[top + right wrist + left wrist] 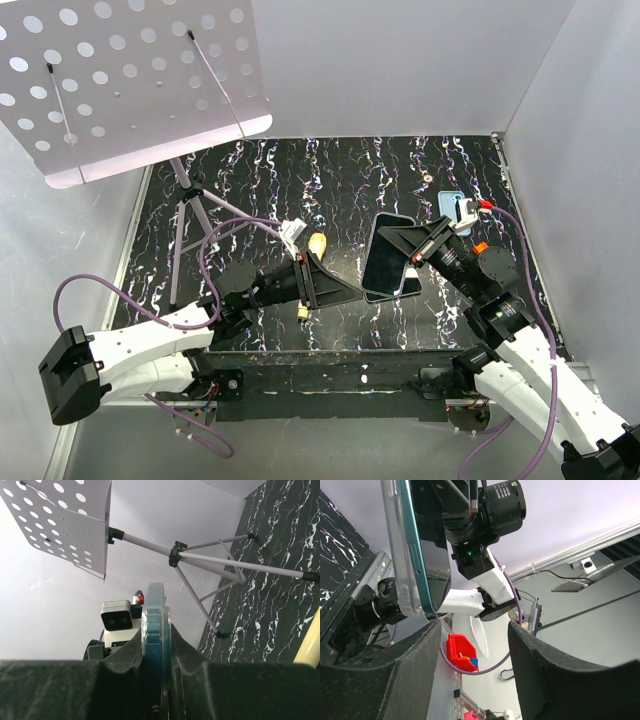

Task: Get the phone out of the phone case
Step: Remove the phone case from the phone.

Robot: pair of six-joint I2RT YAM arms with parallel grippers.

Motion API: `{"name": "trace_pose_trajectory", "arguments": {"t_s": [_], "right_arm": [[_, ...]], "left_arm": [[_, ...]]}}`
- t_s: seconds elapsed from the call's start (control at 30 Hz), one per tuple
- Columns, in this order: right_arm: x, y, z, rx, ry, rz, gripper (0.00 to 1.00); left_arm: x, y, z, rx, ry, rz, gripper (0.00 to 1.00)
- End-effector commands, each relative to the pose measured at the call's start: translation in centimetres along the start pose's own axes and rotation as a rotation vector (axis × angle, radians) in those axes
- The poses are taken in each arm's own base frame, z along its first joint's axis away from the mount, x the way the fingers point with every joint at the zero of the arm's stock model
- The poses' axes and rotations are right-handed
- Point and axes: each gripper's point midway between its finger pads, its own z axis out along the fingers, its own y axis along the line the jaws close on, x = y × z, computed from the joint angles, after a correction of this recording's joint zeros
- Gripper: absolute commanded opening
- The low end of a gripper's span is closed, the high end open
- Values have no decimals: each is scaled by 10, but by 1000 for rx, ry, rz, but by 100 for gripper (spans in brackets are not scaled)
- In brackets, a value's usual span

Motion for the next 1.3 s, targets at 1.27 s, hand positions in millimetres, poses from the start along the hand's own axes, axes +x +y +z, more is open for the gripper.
{"name": "trace_pose_trajectory", "arguments": {"t_s": [1.27], "right_arm": [[20, 23, -2, -122, 104, -73, 1]], "left_arm": [[-42, 9, 48, -32, -132, -18, 24]]}}
